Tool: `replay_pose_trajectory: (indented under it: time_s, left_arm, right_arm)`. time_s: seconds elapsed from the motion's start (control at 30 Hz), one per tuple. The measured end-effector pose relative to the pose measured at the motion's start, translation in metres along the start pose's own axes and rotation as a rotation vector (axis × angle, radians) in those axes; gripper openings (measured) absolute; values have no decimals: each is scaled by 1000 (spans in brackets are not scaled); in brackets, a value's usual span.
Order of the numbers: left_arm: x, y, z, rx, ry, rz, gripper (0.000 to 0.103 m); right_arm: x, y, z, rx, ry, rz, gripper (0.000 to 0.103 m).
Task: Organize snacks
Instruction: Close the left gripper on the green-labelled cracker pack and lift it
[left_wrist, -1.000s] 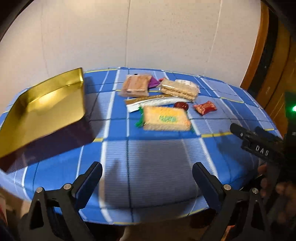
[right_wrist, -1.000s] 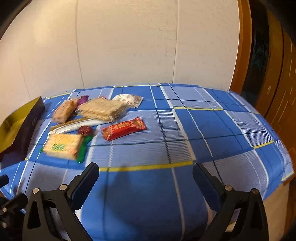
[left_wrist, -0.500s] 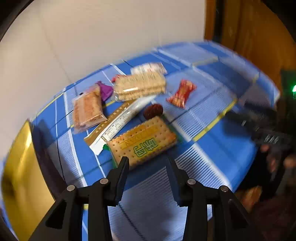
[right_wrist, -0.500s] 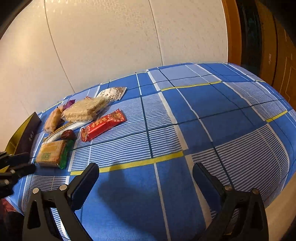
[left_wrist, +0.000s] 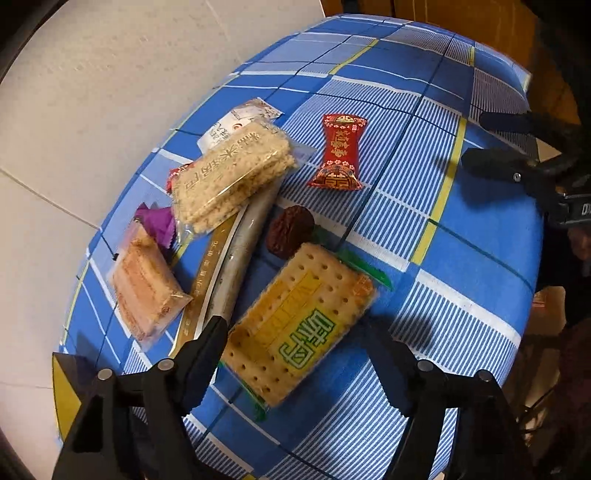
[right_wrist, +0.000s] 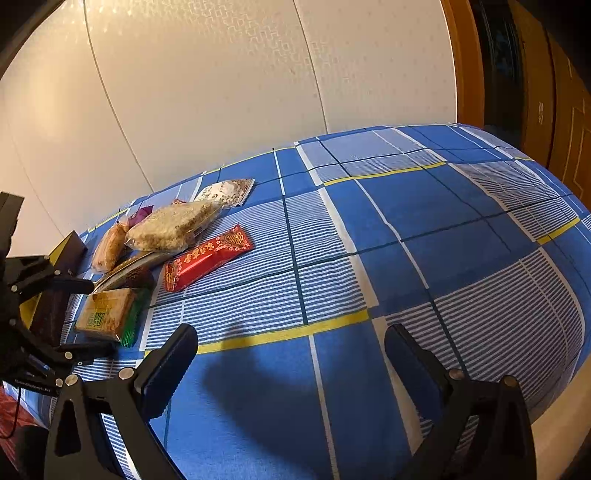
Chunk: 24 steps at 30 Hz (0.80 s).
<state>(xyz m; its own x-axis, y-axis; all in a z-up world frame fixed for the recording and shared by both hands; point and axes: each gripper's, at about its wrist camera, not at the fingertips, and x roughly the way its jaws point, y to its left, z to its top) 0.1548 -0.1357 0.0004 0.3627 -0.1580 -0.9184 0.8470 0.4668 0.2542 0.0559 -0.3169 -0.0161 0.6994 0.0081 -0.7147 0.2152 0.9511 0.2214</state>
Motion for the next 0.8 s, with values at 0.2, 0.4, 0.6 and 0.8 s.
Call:
replay_pose_trajectory:
  time_s: [0.2, 0.4, 0.6, 0.8]
  left_arm:
    - [-8, -18, -10, -34, -57, 56, 51]
    - [-25, -49, -38, -127, -93, 136, 46]
    - [-36, -50, -57, -299, -146, 78, 48]
    - [-38, -37, -65, -369, -189, 11, 62]
  right_arm:
    - [1, 1, 1, -1, 0, -8, 103]
    - [4, 5, 0, -27, 1, -38, 103]
    - [4, 7, -1, -44, -1, -51, 103]
    - [5, 10, -2, -62, -1, -64, 103]
